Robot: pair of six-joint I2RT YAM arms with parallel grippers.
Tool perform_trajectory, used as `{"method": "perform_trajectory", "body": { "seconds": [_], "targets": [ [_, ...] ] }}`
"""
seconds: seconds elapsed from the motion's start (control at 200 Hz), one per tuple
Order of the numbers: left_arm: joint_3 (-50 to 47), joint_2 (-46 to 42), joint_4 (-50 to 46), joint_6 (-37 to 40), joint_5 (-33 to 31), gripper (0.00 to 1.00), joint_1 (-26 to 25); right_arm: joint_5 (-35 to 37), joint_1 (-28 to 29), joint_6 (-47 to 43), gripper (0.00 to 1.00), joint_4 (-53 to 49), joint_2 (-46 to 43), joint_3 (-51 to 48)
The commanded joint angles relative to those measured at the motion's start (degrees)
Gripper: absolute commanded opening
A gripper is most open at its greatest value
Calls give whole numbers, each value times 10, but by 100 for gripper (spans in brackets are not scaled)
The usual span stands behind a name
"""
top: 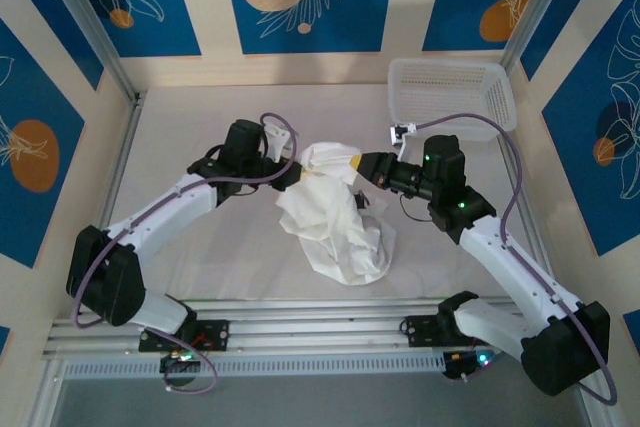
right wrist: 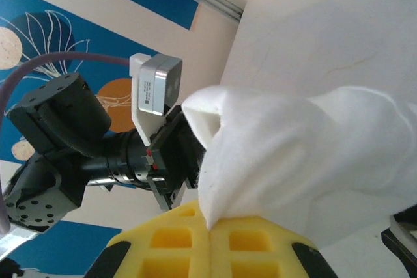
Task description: Fold the inside-out t-shirt
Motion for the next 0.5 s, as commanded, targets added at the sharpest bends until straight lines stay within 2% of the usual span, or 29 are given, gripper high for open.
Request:
{"method": "perform_trajectory", "body": {
  "seconds": [0.0,0.04,0.085,0.185,0.255,0.38,0.495],
  "targets": [
    [-10,-4,-29,-17,-99,0,14,-32,-11,33,0,31,-12,3],
    [-11,1,-39,-20,-130,2,21,-32,-16,40,0,36,-17,2],
    [-9,5,-48,-21,-135,13,33,-34,-21,45,0,44,-23,0],
    [-4,-19,-29,10,-60,44,33,-41,-23,43,0,37,-28,5],
    [-7,-53,-1,41,-23,56,19,-49,-23,42,0,29,-24,12],
    [-3,-98,12,116,-5,60,-18,-52,-19,49,0,39,-16,14],
    [14,-101,3,191,8,60,-75,-55,-11,48,0,40,-6,22]
  ]
}}
